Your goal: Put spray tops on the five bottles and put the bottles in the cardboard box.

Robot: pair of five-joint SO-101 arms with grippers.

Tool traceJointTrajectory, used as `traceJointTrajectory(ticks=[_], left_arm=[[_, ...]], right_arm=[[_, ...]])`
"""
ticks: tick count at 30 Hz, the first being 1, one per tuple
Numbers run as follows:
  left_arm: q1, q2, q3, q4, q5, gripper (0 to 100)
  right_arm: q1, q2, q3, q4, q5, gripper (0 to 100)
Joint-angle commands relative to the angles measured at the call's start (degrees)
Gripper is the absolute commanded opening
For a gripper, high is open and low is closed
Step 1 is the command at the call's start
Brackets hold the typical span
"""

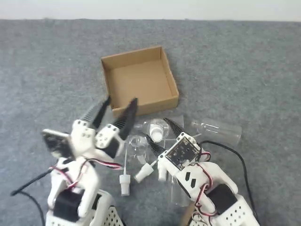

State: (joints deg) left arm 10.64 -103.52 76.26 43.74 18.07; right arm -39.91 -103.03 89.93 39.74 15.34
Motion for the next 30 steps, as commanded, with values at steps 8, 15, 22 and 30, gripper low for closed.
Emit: traceJointTrajectory(ticks=[8,15,22,30], left_arm=[[-18.20,-0.88,-1.80,0.00,0.70,22],[-23.65,-0.88,7.16,-0.09,0.88,17],[-23.74,-0.88,15.16,-0.18,0.70,2],[-23.74,-0.88,20.26,-0.18,0.62,1]], right_arm=[[7.78,-1.01,-1.14,-1.27,-2.37,0.6],[9.01,-1.01,-1.05,-0.84,-2.37,0.6],[9.01,-1.01,0.26,-1.36,-2.37,0.6],[8.75,-1.01,0.09,-1.01,-2.37,0.6]])
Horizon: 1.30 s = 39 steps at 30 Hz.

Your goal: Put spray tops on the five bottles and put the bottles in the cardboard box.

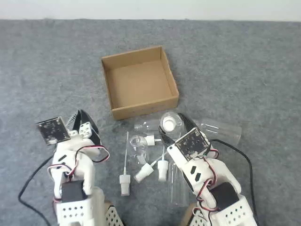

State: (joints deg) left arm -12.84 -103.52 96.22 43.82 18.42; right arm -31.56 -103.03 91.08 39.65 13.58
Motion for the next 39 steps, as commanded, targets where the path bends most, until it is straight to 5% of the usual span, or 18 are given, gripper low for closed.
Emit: traceJointTrajectory(ticks=[1,14,23,39], left_arm=[[-0.26,-0.88,0.31,-0.26,0.26,1],[0.00,-0.70,0.31,1.85,0.26,1],[-0.26,-0.70,0.31,3.08,0.26,1],[-0.44,-0.79,0.31,4.31,0.18,1]], right_arm=[[0.40,-1.01,-1.32,-0.75,-0.62,0.6],[0.57,-0.92,-5.89,5.49,-2.99,0.6],[-2.42,0.13,-21.71,10.95,0.09,0.6],[-3.82,36.53,-44.48,0.22,-0.26,0.6]])
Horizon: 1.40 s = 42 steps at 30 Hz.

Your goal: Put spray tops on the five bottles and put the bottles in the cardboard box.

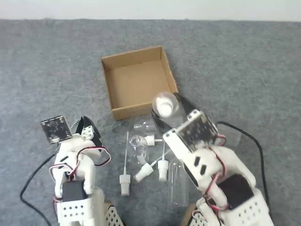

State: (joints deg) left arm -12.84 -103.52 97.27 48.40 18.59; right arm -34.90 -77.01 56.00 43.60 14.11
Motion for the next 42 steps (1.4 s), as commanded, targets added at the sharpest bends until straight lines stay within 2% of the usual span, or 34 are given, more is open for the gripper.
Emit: traceJointTrajectory(ticks=[1,9,18,31,42], left_arm=[[-0.44,-0.79,-0.75,-0.35,0.00,1],[-0.44,-0.79,-0.75,-0.35,0.00,1],[-0.44,-0.79,-0.75,-0.35,0.00,1],[-0.44,-0.79,-0.75,-0.09,0.00,1],[-0.44,-0.79,-0.75,-0.09,0.00,1]], right_arm=[[-0.48,13.05,-11.25,-4.44,-0.79,0.6],[-0.04,31.87,-22.33,-10.33,-0.35,0.6],[4.79,52.18,-28.75,-20.62,-0.79,0.6],[7.52,72.40,-37.19,-19.91,-0.79,0.6],[14.46,73.80,-37.27,-9.98,-0.26,0.6]])
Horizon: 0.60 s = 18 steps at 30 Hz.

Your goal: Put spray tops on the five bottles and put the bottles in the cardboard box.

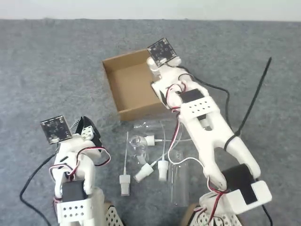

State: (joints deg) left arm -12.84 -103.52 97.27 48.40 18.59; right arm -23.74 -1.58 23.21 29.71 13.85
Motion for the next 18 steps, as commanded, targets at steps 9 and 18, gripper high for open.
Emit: traceJointTrajectory(ticks=[9,18], left_arm=[[-0.44,-0.79,-0.75,-0.09,0.00,1],[-0.44,-0.79,-0.75,-0.09,0.00,1]], right_arm=[[4.44,-7.60,-4.13,12.00,-0.35,0.6],[2.15,-11.38,-4.04,15.87,-0.53,0.6]])
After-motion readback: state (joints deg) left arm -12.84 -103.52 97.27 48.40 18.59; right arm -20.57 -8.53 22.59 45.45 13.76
